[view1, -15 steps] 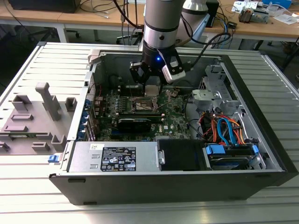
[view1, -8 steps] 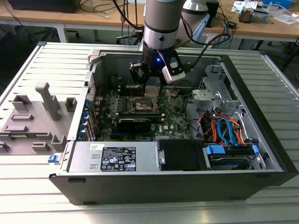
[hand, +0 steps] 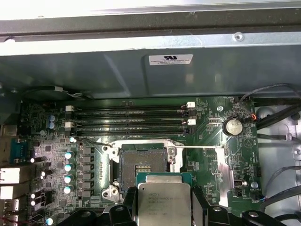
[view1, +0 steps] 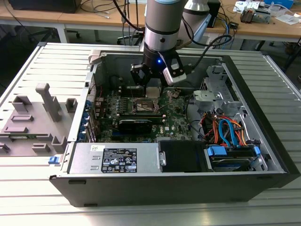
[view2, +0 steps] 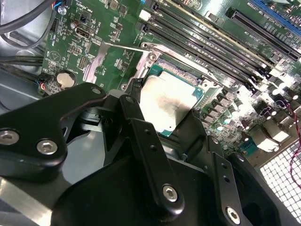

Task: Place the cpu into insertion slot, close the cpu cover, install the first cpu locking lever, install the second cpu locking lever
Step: 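Place the cpu into insertion slot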

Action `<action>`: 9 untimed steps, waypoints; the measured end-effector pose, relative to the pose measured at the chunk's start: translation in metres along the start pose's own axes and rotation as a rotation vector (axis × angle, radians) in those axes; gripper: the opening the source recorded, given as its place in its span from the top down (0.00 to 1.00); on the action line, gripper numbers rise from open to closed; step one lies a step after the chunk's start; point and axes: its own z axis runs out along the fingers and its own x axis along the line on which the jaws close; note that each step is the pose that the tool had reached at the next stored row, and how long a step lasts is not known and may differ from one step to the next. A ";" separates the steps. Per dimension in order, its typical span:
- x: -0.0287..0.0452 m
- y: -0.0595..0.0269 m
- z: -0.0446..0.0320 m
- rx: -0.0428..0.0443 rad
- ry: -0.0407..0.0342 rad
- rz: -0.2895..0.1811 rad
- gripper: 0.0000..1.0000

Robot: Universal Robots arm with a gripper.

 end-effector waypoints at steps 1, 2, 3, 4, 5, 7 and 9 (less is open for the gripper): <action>0.0000 -0.0001 0.0005 0.0000 -0.0001 0.000 0.45; 0.0000 -0.0002 0.0009 0.0000 -0.0001 0.000 0.45; 0.0000 -0.0003 0.0013 0.0000 0.0000 0.000 0.45; 0.0000 -0.0004 0.0016 0.0000 0.0000 0.000 0.45; 0.0000 -0.0005 0.0019 0.0000 0.0000 0.000 0.45; 0.0000 -0.0006 0.0024 0.0000 0.0000 0.000 0.45; -0.0001 -0.0007 0.0029 0.0000 0.0000 0.000 0.45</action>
